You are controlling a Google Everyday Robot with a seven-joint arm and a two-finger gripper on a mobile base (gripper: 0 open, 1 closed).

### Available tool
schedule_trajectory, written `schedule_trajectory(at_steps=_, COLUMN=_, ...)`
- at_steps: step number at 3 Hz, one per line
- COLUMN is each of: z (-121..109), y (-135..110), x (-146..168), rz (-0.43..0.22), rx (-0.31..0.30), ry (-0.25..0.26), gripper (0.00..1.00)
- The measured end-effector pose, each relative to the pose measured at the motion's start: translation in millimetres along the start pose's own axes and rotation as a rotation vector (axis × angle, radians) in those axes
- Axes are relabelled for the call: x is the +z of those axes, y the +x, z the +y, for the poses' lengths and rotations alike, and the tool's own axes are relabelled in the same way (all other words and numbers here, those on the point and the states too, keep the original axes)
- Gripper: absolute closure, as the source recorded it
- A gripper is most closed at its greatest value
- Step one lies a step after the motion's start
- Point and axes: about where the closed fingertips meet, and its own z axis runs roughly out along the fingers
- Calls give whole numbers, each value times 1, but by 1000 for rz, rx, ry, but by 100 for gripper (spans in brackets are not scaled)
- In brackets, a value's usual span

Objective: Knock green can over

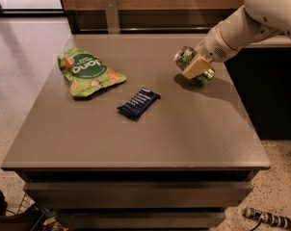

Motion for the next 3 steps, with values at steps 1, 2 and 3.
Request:
schedule_trajectory(at_steps=1, z=19, y=5, x=32, rz=49, rx=-33, ry=-77, gripper=100)
schedule_trajectory(at_steps=2, z=19, y=3, x=31, rz=49, rx=-33, ry=-78, gripper=97)
schedule_trajectory(at_steps=3, z=20, y=3, x=32, rz=49, rx=-34, ry=-81, gripper=67)
